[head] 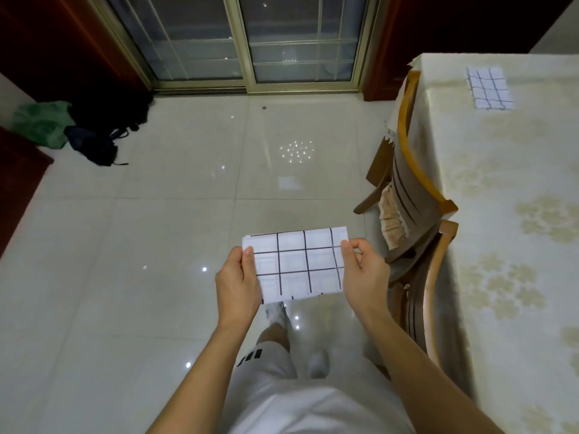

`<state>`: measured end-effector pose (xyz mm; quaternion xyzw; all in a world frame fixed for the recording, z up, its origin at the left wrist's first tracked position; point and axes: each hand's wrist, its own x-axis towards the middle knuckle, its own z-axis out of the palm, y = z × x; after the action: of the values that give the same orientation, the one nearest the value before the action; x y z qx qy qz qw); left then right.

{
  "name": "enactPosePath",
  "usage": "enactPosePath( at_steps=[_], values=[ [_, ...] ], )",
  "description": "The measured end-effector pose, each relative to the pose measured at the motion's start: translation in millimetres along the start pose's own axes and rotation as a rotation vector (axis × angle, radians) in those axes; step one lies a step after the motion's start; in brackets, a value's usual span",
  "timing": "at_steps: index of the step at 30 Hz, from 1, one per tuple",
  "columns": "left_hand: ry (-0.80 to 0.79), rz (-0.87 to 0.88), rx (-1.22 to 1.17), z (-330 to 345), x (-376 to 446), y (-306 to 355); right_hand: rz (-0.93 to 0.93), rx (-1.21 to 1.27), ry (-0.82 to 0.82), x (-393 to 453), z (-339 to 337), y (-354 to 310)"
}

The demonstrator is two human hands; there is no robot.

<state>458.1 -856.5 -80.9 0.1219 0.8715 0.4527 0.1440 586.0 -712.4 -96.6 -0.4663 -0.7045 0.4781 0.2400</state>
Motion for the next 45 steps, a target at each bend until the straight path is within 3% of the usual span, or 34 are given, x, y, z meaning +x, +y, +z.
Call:
enactPosePath(
  at_steps=[8, 18, 25, 32, 45],
  values=[
    [-0.065, 0.025, -0.043, 16.2, 112.8, 14.2, -0.026, -0.105, 0.041, 88.5, 45.2, -30.3],
    [-0.112, 0.083, -0.086, 13.6, 275.4, 51.3, 0.056, 0.005, 0.106, 207.8, 121.6, -90.0],
    [-0.155, 0.067, -0.079, 28.8, 336.1, 64.1, 0.123, 0.041, 0.108, 264.4, 142.2, -107.4],
    [-0.211, 0.113, -0.05, 79.4, 396.0, 105.6, 0.146, 0.057, 0.174, 336.4, 132.5, -104.4],
    [-0.339, 0.256, 0.028, 253.9, 497.0, 238.6, 0.218, 0.121, 0.4, 523.3, 43.4, -80.4]
  ],
)
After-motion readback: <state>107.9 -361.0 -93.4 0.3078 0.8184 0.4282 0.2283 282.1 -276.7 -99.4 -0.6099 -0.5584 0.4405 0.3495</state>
